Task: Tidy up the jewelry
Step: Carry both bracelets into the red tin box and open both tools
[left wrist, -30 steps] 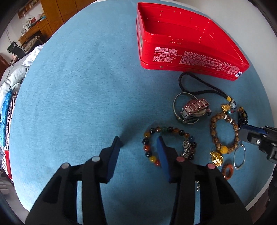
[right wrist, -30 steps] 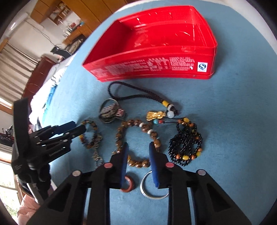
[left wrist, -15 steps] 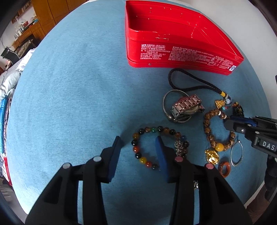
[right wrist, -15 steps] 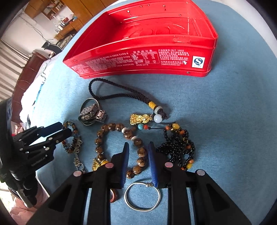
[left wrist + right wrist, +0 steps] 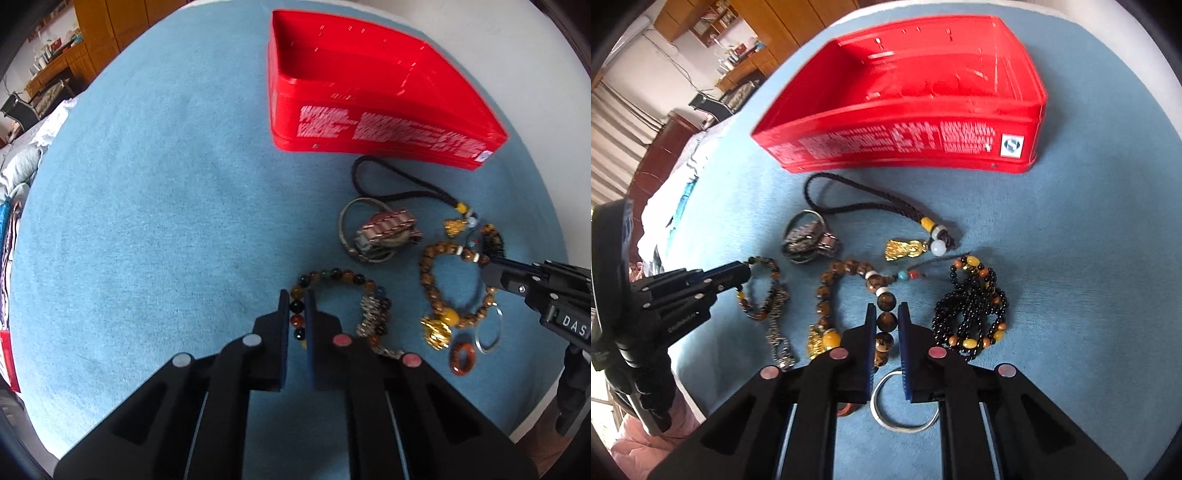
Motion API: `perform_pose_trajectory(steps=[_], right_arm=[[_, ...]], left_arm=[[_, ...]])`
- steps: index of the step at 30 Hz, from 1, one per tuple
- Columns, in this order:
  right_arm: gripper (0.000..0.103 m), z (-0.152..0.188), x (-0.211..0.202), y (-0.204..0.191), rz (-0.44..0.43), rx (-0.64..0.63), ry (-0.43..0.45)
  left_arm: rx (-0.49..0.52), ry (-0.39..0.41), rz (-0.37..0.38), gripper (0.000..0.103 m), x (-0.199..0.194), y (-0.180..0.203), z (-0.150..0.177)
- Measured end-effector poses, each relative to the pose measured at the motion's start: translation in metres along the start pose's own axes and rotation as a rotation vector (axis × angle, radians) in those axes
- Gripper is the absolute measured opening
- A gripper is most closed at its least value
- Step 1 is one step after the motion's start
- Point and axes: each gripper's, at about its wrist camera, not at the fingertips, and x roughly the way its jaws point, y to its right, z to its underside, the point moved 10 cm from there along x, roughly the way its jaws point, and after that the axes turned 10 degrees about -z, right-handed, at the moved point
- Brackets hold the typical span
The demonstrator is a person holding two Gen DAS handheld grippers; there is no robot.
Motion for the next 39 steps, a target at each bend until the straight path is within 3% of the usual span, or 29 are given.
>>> perform_pose_trajectory(steps=[13, 19, 29, 39], right_arm=[[0.011, -0.008, -0.051, -0.027, -0.009, -0.046, 0.084], [0.011, -0.024, -0.074, -0.032, 0.012, -0.057, 0.126], [0.011, -0.085, -0.106, -0.046, 0.025, -0.087, 0.206], [0.011, -0.167, -0.088, -0.034, 0.015, -0.073, 0.238]], left_arm=[[0.020, 0.144, 0.073, 0.006, -0.063, 0.007, 0.001], [0.034, 0.206, 0.076, 0.006, -0.081, 0.016, -0.020], [0.022, 0.281, 0.099, 0.006, -0.107, 0.028, -0.089], [-0.027, 0.264, 0.082, 0.006, -0.071, 0.030, -0.170]])
